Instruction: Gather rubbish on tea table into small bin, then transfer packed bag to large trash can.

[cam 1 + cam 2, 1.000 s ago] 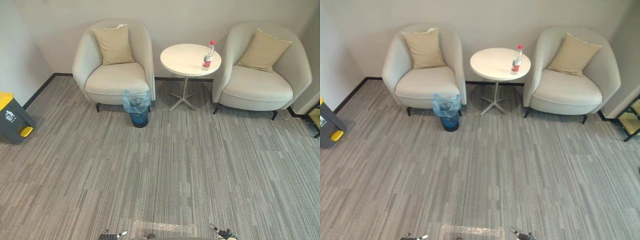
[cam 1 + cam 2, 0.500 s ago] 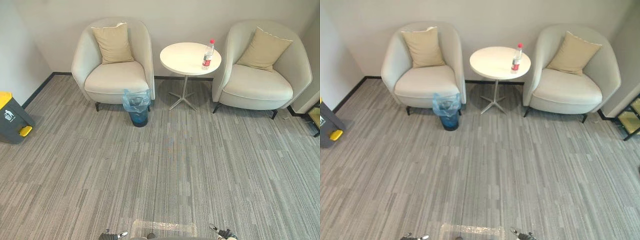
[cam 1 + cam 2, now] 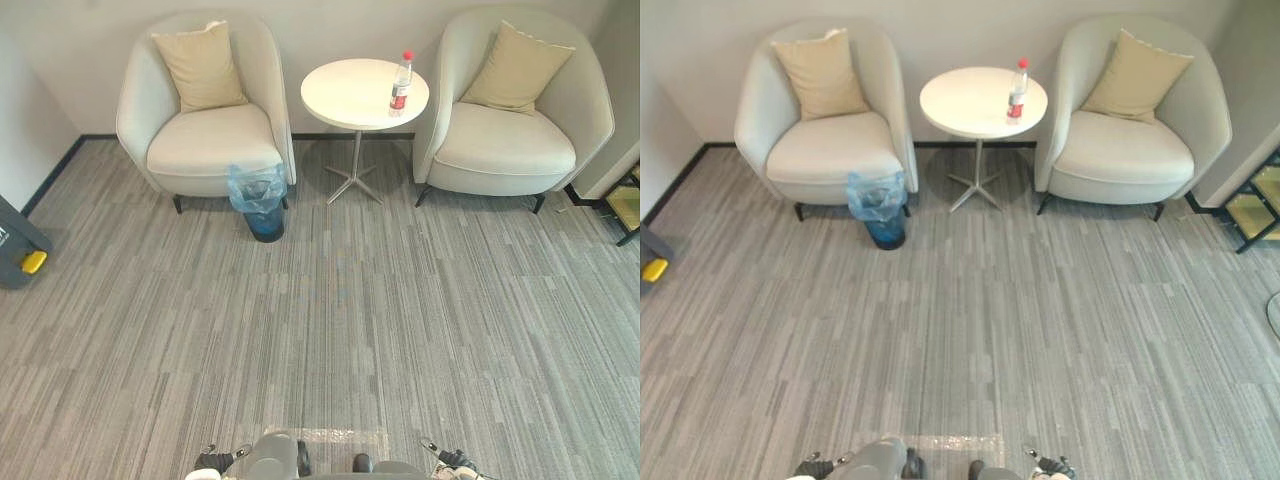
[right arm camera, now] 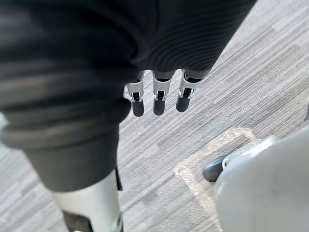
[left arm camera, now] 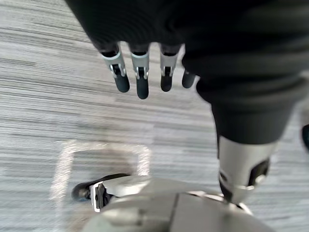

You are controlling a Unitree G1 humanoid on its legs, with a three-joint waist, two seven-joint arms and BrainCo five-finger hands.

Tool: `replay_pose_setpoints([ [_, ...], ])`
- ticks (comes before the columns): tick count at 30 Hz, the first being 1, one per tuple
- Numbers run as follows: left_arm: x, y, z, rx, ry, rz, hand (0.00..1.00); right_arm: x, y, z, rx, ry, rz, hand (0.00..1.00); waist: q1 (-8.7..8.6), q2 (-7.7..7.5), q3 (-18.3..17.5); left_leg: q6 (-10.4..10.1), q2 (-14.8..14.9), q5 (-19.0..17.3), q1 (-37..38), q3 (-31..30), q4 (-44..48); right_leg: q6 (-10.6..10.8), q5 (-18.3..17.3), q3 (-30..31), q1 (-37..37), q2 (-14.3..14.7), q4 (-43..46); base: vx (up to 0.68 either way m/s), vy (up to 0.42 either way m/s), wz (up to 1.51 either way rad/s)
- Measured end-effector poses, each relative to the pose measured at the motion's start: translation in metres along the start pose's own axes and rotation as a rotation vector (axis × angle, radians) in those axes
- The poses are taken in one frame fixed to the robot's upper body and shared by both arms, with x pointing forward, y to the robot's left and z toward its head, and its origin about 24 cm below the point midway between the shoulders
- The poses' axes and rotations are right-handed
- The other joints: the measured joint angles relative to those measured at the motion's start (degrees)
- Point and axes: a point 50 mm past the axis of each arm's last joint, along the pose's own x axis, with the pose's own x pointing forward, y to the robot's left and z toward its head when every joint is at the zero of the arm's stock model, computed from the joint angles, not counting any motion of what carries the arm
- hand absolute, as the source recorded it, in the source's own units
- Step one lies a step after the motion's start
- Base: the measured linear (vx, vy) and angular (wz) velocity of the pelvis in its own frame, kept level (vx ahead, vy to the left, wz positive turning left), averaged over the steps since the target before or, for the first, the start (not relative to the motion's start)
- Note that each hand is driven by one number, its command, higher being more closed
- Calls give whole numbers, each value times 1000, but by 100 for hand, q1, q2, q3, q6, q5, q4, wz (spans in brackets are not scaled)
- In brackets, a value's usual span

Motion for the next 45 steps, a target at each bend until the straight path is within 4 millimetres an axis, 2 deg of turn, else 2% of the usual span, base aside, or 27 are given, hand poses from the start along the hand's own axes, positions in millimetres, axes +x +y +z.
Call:
replay_pose_setpoints([
  [3, -2, -4, -3, -21, 5, 6, 0, 0, -3, 1, 6, -4, -14, 0, 27, 155, -95, -237, 32, 217, 65, -270, -1715, 215, -180, 313, -67, -18, 17, 230, 207, -59],
  [4, -1, -2, -2, -20, 4, 10, 0, 0, -4, 1, 5, -4, -21, 0, 33, 133, -149, -95, -95, 442, 168, -179, -1842, 311, -253, 492, -84, -124, 55, 302, 218, -37],
  [8, -1, 2, -3, -5, 3, 17, 0, -2, -6, -7, 21, 16, -32, 0, 94, -1, -293, 202, -440, 23, 516, 333, -1930, 624, -431, 503, -288, -505, 903, 403, 207, -41],
  [9, -1, 1, -4, -9, 4, 15, 0, -2, -8, -6, 6, 3, -33, 0, 103, -4, -328, 252, -488, -22, 746, 439, -2017, 683, -463, 522, -418, -548, 1372, 418, 191, -51],
  [12, 0, 2, 1, -9, -6, 17, 0, -3, -3, -2, -20, -22, -3, 0, 55, -69, -417, 317, -636, -127, 1429, 613, -2395, 1323, -65, 420, -1599, -635, 4124, 377, 140, -33],
  [14, 0, -2, 5, -13, -12, 6, 0, -4, 0, 7, -27, -63, 16, 0, -22, 28, -370, 317, -594, -127, 2203, 576, -2703, 1036, -183, -253, -2171, -772, 5184, 442, 55, -10],
  [15, 1, -2, 7, -14, -15, 5, 0, -4, 0, 7, -29, -66, 17, 0, -14, 26, -368, 317, -586, -126, 2266, 577, -2735, 980, -214, -325, -2214, -786, 5181, 367, -23, -2],
  [16, 1, -5, 11, -17, -26, 0, 0, -4, 4, 10, -35, -75, 28, 0, -22, 27, -360, 317, -497, -126, 2629, 545, -2926, 714, -365, -704, -2440, -813, 4921, 290, -51, 9],
  [18, 1, -9, 16, -24, -38, -11, 0, -4, 6, 10, -32, -77, 36, 0, -78, 6, -362, 317, -424, -126, 2825, 431, -3046, 612, -358, -1018, -2608, -825, 4178, 389, -150, 33],
  [20, -1, -21, 16, -39, -39, -39, 0, -4, 9, 12, -31, -81, 43, 0, -133, -16, -362, 316, -400, -126, 3069, 298, -3166, 477, -10, -1123, -2711, -816, 2983, 411, -205, 42],
  [21, -2, -26, 16, -46, -37, -50, 0, -4, 9, 10, -35, -72, 44, 0, -142, -122, -391, 293, -502, -138, 3158, 157, -3211, 387, 545, -1039, -2657, -773, 2175, 406, -218, 16],
  [22, -2, -30, 18, -63, -33, -58, 0, -3, 7, 12, -35, -75, 44, 0, -121, 1, -381, 214, -402, -169, 3260, -50, -3194, 279, 688, -977, -2598, -598, 2220, 587, -301, -11],
  [23, -5, -42, 12, -101, -3, -81, 0, 0, 3, 18, -74, -81, 33, 0, -100, 233, -487, 82, -208, -92, 3168, -227, -2963, 143, 535, -989, -2556, -415, 2177, 456, -237, -37],
  [24, -6, -45, 11, -109, 0, -86, 0, 1, 3, 18, -78, -78, 32, 0, -90, 256, -488, 17, -132, -55, 3099, -269, -2766, 107, 467, -988, -2544, -350, 2143, 445, -225, -40],
  [25, -7, -50, 13, -114, -4, -97, 0, 1, 2, 22, -79, -87, 29, 0, -100, 427, -472, -124, 2, 35, 2880, -389, -2137, 68, 382, -1021, -2349, -212, 1998, 435, -232, -13],
  [27, -6, -48, 17, -124, -18, -101, 0, 1, 0, 19, -71, -78, 19, 0, -166, 406, -400, -312, 260, 540, 2053, -622, -331, 11, 326, -1124, -1847, -132, 1554, 408, -214, 12],
  [29, -4, -41, 23, -123, -44, -89, 0, 0, 0, 13, -83, -61, 17, 0, -77, 311, -287, -443, 538, 353, 1185, -510, 1333, -42, 268, -1195, -1018, -83, 1005, 342, -168, 10],
  [32, -4, -38, 30, -128, -76, -82, 0, 0, 2, 10, -86, -47, 19, 0, -17, 243, -256, -286, 629, 108, 516, -80, 1182, 20, 236, -1251, -444, -87, 547, 267, -72, 7],
  [35, -4, -38, 34, -131, -91, -86, 0, 0, 3, 10, -81, -40, 18, 0, 15, 232, -257, -182, 380, 91, 211, 336, -796, 215, 107, -1217, -94, -124, 250, 263, 63, -5],
  [36, -4, -38, 33, -130, -89, -85, 0, 0, 4, 10, -81, -39, 20, 0, 35, 219, -260, -186, 127, 394, 244, 325, -1921, 294, 36, -1140, 17, -163, 139, 315, 141, -20],
  [37, -4, -38, 33, -131, -88, -85, 0, 0, 4, 11, -81, -40, 21, 0, 44, 225, -264, -188, 60, 581, 258, 309, -2291, 314, -7, -1097, 45, -168, 110, 341, 187, -40],
  [38, -4, -38, 33, -132, -93, -84, 0, 0, 5, 10, -79, -37, 23, 0, 90, 189, -281, -131, -5, 1074, 319, 300, -2476, 397, -54, -926, 92, -188, 55, 383, 213, -49],
  [40, -1, -27, 36, -118, -108, -60, 0, -2, 15, 1, -74, -7, 46, 0, 138, -106, -338, 231, -248, 890, 478, 577, -2460, 523, 4, -639, 283, -440, -127, 488, 213, -55],
  [41, -1, -25, 36, -117, -109, -57, 0, -3, 16, 0, -74, -4, 49, 0, 141, -159, -362, 270, -270, 762, 490, 638, -2360, 532, 20, -560, 293, -493, -103, 443, 182, -37],
  [43, 0, -24, 33, -108, -95, -56, 0, -3, 19, -2, -74, 2, 59, 0, 179, -203, -400, 354, -382, 531, 862, 800, -2476, 552, 8, -282, 97, -598, 739, 407, 229, -30],
  [44, 0, -25, 33, -105, -89, -60, 0, -3, 18, -2, -76, -2, 62, 0, 156, -186, -398, 340, -421, 458, 1067, 805, -2626, 693, 13, -196, -251, -612, 1643, 328, 216, -24],
  [45, 1, -24, 34, -99, -90, -60, 0, -3, 19, 1, -83, -14, 67, 0, 154, -191, -377, 315, -488, 398, 1285, 773, -2754, 1072, 125, -175, -752, -688, 2713, 307, 188, -1],
])
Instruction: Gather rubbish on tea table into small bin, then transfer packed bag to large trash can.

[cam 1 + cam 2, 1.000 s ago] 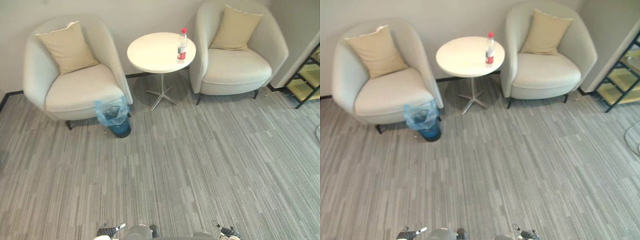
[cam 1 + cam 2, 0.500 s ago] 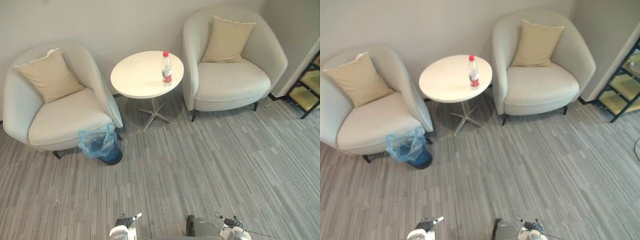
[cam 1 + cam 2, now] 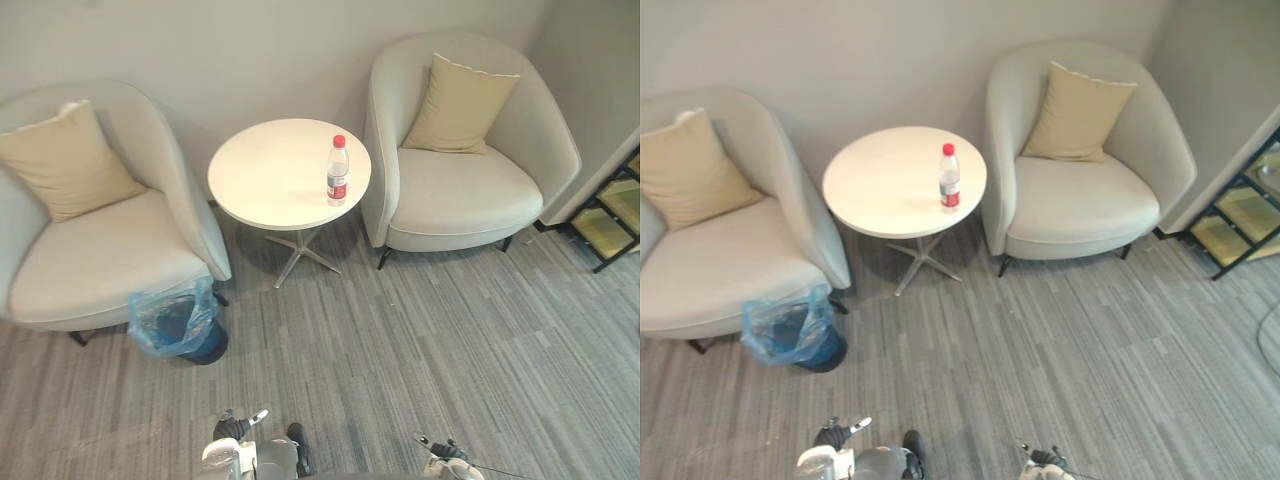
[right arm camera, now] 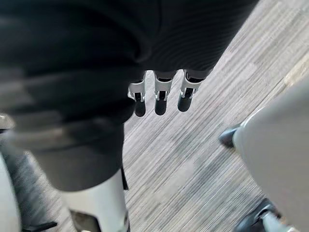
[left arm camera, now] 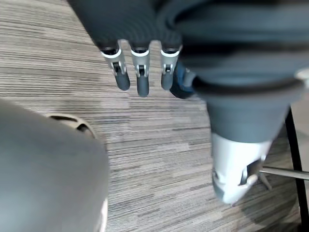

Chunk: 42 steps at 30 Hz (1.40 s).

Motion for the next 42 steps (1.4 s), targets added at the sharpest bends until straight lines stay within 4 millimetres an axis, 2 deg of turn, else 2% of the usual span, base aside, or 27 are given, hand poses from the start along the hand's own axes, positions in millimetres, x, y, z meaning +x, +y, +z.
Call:
replay_pose_setpoints([
  [1, 1, 2, -2, 7, 18, 4, 0, 0, 0, 1, -1, -8, 2, 0, -50, 9, 24, -43, -71, -92, 237, -29, -91, 201, 107, -26, -371, -111, 965, 320, 150, 19],
  [2, 1, 3, -4, 8, 34, 6, 0, 0, -2, 0, -7, -10, 1, 0, -104, -9, 13, -67, -134, -183, 548, -55, -185, 133, 72, -193, -649, -254, 1604, 324, 128, 27],
  [4, 0, 3, -10, 10, 53, 5, 0, -1, -7, -2, -9, -10, -4, 0, -133, -8, 12, -82, -236, -217, 1099, -113, -485, 2, -138, -627, -903, -511, 1827, 351, 85, 31],
  [5, 0, 1, -11, 8, 54, 2, 0, -1, -8, -1, -9, -15, -7, 0, -188, 9, 11, -83, -236, -217, 1359, -222, -676, -191, -273, -901, -1059, -547, 1495, 380, 36, 43],
  [7, 0, 1, -10, 8, 54, -1, 0, -1, -9, 0, -1, -18, -11, 0, -214, 16, 13, -150, -183, -258, 1433, -355, -728, -309, -301, -1086, -1237, -490, 800, 338, -76, 53],
  [8, 0, -3, -9, 2, 50, -8, 0, 0, -10, 4, 7, -27, -11, 0, -229, 102, 73, -242, -28, -362, 1548, -540, -729, -472, -139, -1046, -1345, -227, -198, 362, -171, 52],
  [9, -1, -3, -9, 1, 53, -9, 0, 0, -10, 5, 6, -31, -11, 0, -236, 124, 85, -274, 13, -382, 1567, -580, -726, -500, -47, -982, -1361, -140, -436, 365, -200, 47],
  [10, -1, -3, -11, 1, 55, -9, 0, 0, -10, 5, 4, -31, -9, 0, -241, 132, 90, -330, 51, -417, 1591, -647, -716, -529, 157, -835, -1370, -1, -816, 371, -266, 43],
  [11, -1, 1, -12, -3, 58, 3, 0, -1, -7, 1, 13, -21, -3, 0, -256, 27, 93, -486, 6, -522, 1666, -837, -706, -664, 890, -508, -1298, 143, -1367, 371, -263, 41],
  [13, -4, -13, -20, -48, 92, -20, 0, 2, -14, 9, -1, -40, -16, 0, -254, 342, 56, -525, 244, -555, 1751, -980, -621, -765, 590, -620, -1224, 308, -1179, 356, -246, 23],
  [14, -5, -17, -21, -53, 96, -30, 0, 2, -16, 10, -3, -40, -20, 0, -237, 384, 36, -525, 316, -555, 1699, -1001, -479, -784, 476, -647, -1214, 358, -1178, 341, -250, 7],
  [16, -6, -21, -21, -51, 96, -43, 0, 3, -21, 11, -8, -37, -30, 0, -228, 529, -6, -543, 524, -547, 1217, -1131, 541, -871, 315, -791, -972, 426, -1372, 313, -261, 18],
  [18, -5, -21, -17, -55, 75, -49, 0, 3, -24, 9, -12, -33, -41, 0, -228, 550, 18, -766, 790, -401, 555, -1256, 2124, -866, 197, -935, -494, 478, -1704, 273, -204, 45],
  [19, -6, -19, -16, -58, 69, -45, 0, 3, -24, 7, -14, -24, -44, 0, -158, 539, 28, -794, 930, -398, 232, -1202, 2907, -898, 168, -1017, -181, 490, -1874, 297, -164, 39],
  [21, -6, -17, -14, -60, 48, -40, 0, 3, -25, 4, -26, -13, -47, 0, -130, 520, 28, -715, 1073, -445, -101, -821, 3265, -922, 138, -1118, 158, 473, -2078, 212, -73, 15],
  [23, -6, -16, -12, -54, 40, -38, 0, 3, -21, 6, -38, -19, -39, 0, -130, 505, 29, -610, 1073, -517, -361, -435, 2711, -867, 138, -1142, 365, 419, -2277, 234, 34, -6],
  [24, -5, -16, -11, -45, 36, -39, 0, 3, -21, 6, -40, -17, -38, 0, -131, 484, 20, -595, 973, -494, -395, -370, 2068, -831, 147, -1138, 407, 379, -2330, 223, 98, -9],
  [25, -5, -16, -11, -41, 36, -39, 0, 3, -21, 5, -45, -17, -36, 0, -134, 468, 19, -572, 849, -323, -379, -331, 1245, -762, 108, -1104, 417, 337, -2326, 317, 175, -7],
  [26, -5, -15, -11, -38, 38, -40, 0, 3, -21, 5, -46, -14, -38, 0, -121, 457, 38, -485, 700, 333, -324, -385, 344, -652, 50, -1064, 491, 334, -2323, 287, 159, -6],
  [28, -3, -8, -9, -24, 31, -24, 0, 2, -17, -1, -41, 3, -29, 0, -116, 271, -2, -442, 464, 419, -69, -321, 9, -519, 107, -991, 591, 200, -2490, 255, 127, 3],
  [29, -2, -2, -9, -17, 30, -12, 0, 0, -14, -6, -35, 16, -21, 0, -125, 130, -42, -381, 356, 381, -61, -305, -57, -478, 125, -980, 641, 117, -2641, 195, 109, 5],
  [32, -1, 2, -7, -8, 31, -2, 0, -1, -5, -9, -31, 22, -1, 0, -97, -21, -20, -256, 206, 303, 169, -145, -134, -395, 213, -900, 832, -32, -2675, 234, 152, -8],
  [34, -1, 1, -10, 3, 43, -10, 0, -1, -5, -8, -32, 17, 4, 0, -105, -3, -28, -237, 130, 290, 453, -116, -366, -396, 212, -839, 793, -91, -2314, 144, 145, -23],
  [36, -1, -4, -12, 28, 52, -32, 0, 0, -7, -3, -47, 0, 1, 0, -115, 119, -31, -214, 129, 275, 695, -112, -611, -381, 203, -778, 367, -118, -1311, 94, 126, -11],
  [38, -1, -2, -11, 43, 50, -31, 0, -1, -12, -4, -52, -5, -9, 0, -154, 124, 7, -117, 51, 205, 906, -171, -691, -301, 48, -768, -189, -353, 33, 91, 78, 19],
  [40, -1, -1, -11, 44, 50, -27, 0, -1, -11, -6, -67, -6, -5, 0, -157, 69, -17, -97, -7, 187, 1018, -315, -696, -322, -238, -779, -275, -419, 119, 92, 0, 38],
  [42, -1, 0, -11, 42, 50, -26, 0, -1, -10, -5, -98, -14, 1, 0, -164, 46, -10, -126, -44, 170, 1005, -532, -684, -402, -143, -736, -324, -395, -402, 72, -61, 58],
])
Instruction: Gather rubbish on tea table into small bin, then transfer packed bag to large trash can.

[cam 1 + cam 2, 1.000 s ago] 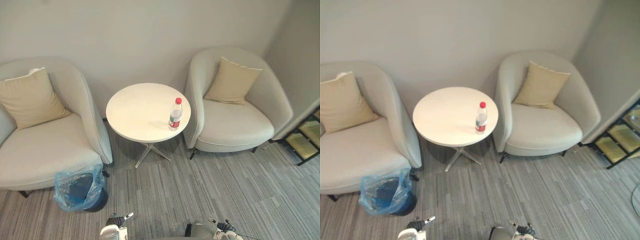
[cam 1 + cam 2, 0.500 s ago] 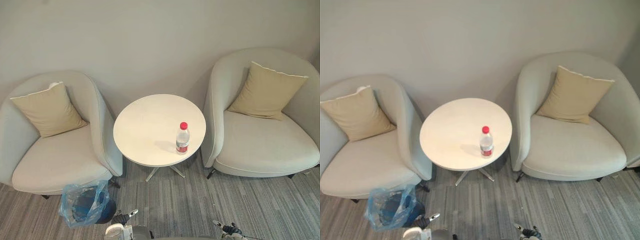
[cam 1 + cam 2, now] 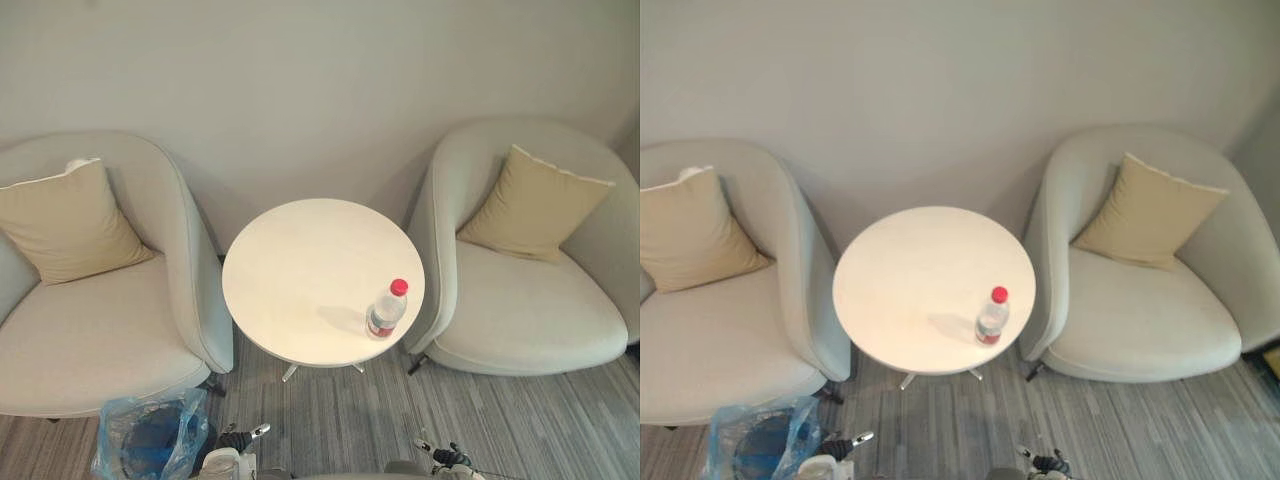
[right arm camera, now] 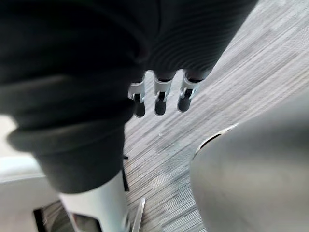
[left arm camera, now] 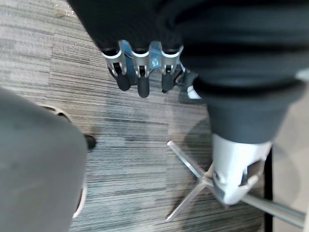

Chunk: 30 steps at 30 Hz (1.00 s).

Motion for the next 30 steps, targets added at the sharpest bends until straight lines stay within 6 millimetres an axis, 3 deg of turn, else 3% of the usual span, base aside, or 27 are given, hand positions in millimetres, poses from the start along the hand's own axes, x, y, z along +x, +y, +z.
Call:
replay_pose_setpoints([
  [2, 0, 1, 0, -19, 2, 8, 0, 0, 1, -1, -6, 2, 4, 0, -3, -84, -35, -78, -62, -42, -58, -222, 86, 60, 123, 150, 102, 56, -420, 60, -131, 48],
  [3, -1, -4, -3, -38, 11, 2, 0, 0, -1, -1, -11, 3, 0, 0, 23, 34, -99, -127, -5, -17, -132, -307, 75, 59, 122, 186, 152, 138, -633, 33, -115, 26],
  [7, -2, -7, -7, -67, 25, 3, 0, 1, -2, 1, -19, -2, -3, 0, 17, 98, -89, -292, 77, 96, -184, -412, -56, 22, 107, 40, 546, 309, -1486, 1, -107, 5],
  [12, -2, -1, -9, -49, 26, 15, 0, 0, 2, -1, -50, -2, 11, 0, 10, -43, -184, -339, 115, 286, -193, -730, -288, -6, 188, -259, 714, 389, -1819, -18, -63, 31],
  [15, -1, 0, -6, 4, 14, 8, 0, 0, 10, 9, -98, -46, 41, 0, 21, -60, -226, -309, 92, 349, -256, -749, -367, 7, 300, -268, 706, 404, -1976, -1, 0, 2],
  [19, -1, 0, -4, 64, -3, -1, 0, -7, 16, 41, -159, -221, 62, 0, 0, -75, -219, -265, 26, 376, -304, -780, -372, 13, 429, -216, 721, 387, -2149, 3, 40, -3],
  [25, -1, 0, -1, 132, -22, -12, 0, -27, 7, 98, -229, -525, 41, 0, -46, -87, -208, -218, -29, 409, -385, -918, -355, 22, 459, -201, 711, 364, -2246, -29, 17, 8],
  [30, -1, -3, 1, 189, -50, -29, 0, -38, 5, 113, -246, -629, 27, 0, -81, -26, -197, -200, -53, 424, -466, -1169, -347, 32, 479, -240, 713, 368, -2321, -22, -7, 8],
])
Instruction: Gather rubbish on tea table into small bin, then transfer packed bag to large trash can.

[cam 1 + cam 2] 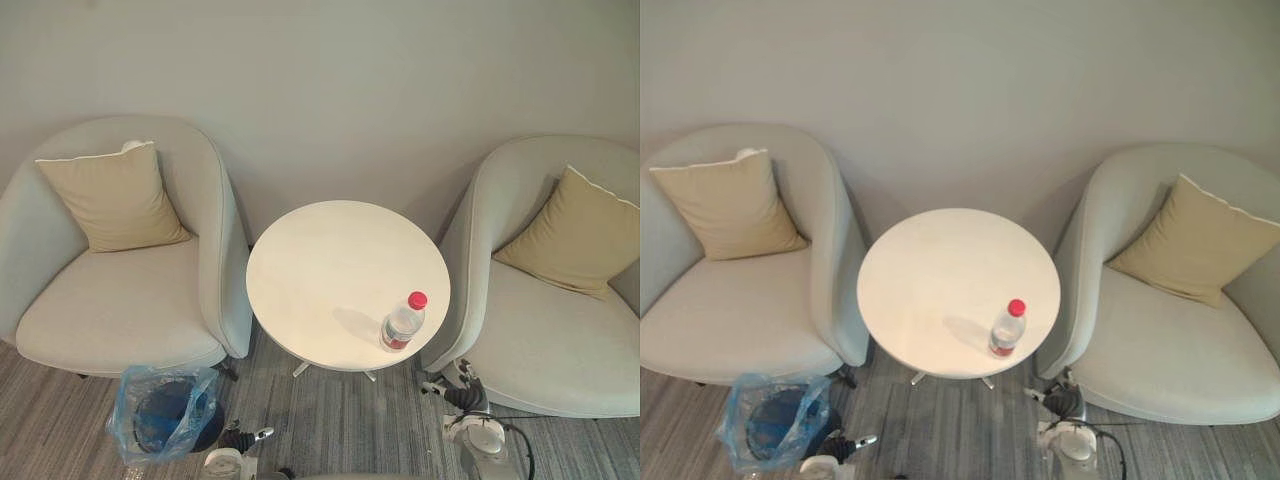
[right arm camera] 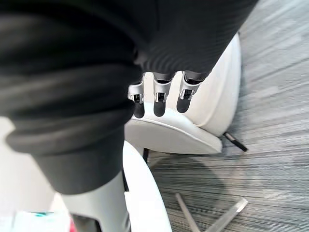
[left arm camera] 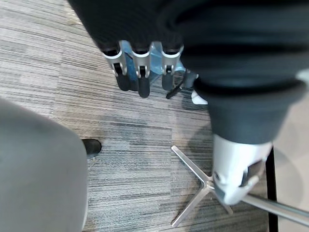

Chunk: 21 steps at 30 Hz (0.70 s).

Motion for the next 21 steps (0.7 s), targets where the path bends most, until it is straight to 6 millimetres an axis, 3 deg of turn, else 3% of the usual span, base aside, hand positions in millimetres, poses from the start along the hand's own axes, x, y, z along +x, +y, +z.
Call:
replay_pose_setpoints([
  [10, 0, -6, 5, 66, -26, -32, 0, 3, 0, 28, -18, -133, -13, 0, -41, 167, 97, 4, -38, 12, -103, -589, -2, -2, 125, -232, 192, 31, -307, 9, -10, 12],
  [21, 2, -13, 21, 107, -84, -57, 0, 17, 19, 68, -44, -267, 54, 0, -8, 352, 464, 11, -71, 18, -256, -844, 23, -4, 130, -344, 202, 30, -343, 6, -5, 11],
])
